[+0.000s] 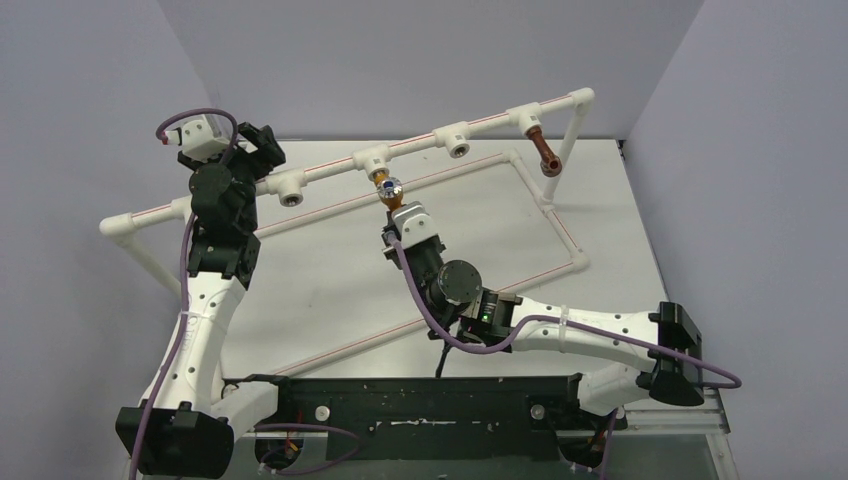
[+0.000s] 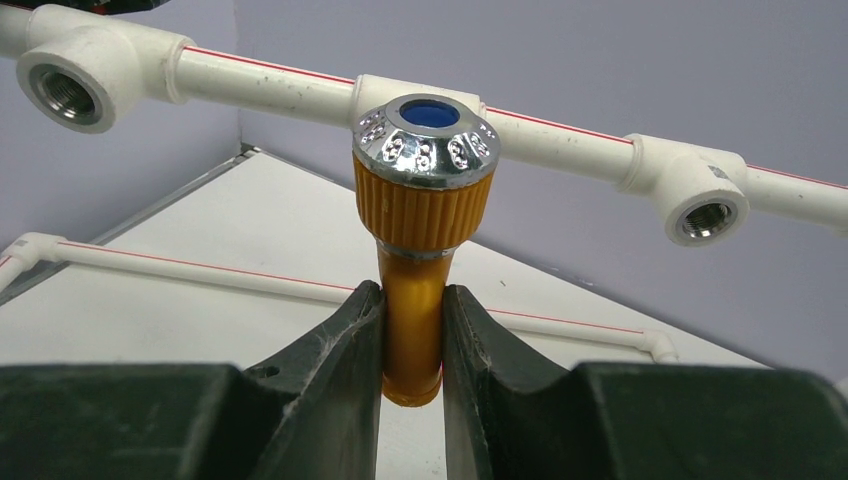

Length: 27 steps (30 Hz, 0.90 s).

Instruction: Install the water faucets

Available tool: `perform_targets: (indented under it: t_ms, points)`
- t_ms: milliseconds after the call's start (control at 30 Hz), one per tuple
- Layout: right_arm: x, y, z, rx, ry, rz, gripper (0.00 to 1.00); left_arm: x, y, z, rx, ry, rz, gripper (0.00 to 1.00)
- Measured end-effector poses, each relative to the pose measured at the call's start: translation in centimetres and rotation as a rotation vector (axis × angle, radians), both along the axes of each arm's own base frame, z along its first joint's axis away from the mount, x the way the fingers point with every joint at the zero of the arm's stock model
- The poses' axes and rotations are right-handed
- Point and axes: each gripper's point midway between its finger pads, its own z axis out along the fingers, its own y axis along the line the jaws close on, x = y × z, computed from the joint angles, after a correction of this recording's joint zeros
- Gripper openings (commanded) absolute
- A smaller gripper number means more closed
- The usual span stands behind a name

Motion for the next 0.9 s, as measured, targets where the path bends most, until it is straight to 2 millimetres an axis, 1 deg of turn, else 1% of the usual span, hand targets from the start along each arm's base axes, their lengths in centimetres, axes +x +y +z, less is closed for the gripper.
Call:
perform_targets:
  t_ms: [233, 400, 600, 900]
  points:
    - [-0.31, 0.37, -0.06, -0.048, -0.015, -0.042, 0.00, 0.00, -0.02, -0.02, 0.000, 0.000, -0.002, 0.77]
    - [-0.32, 0.51, -0.09, -0.034, -0.013, -0.063, 0.00, 0.00, 0.03, 0.02, 0.000, -0.002, -0.002, 0.77]
    - [-0.25, 0.62, -0.09, 0.029, 0.006, -0.074, 0.00, -0.05, -0.02, 0.03, 0.000, -0.003, -0.005, 0.77]
    - [-0.07, 0.51, 0.01, 0.189, 0.058, -0.082, 0.00, 0.02, -0.15, 0.00, -0.008, -0.004, -0.015, 0.77]
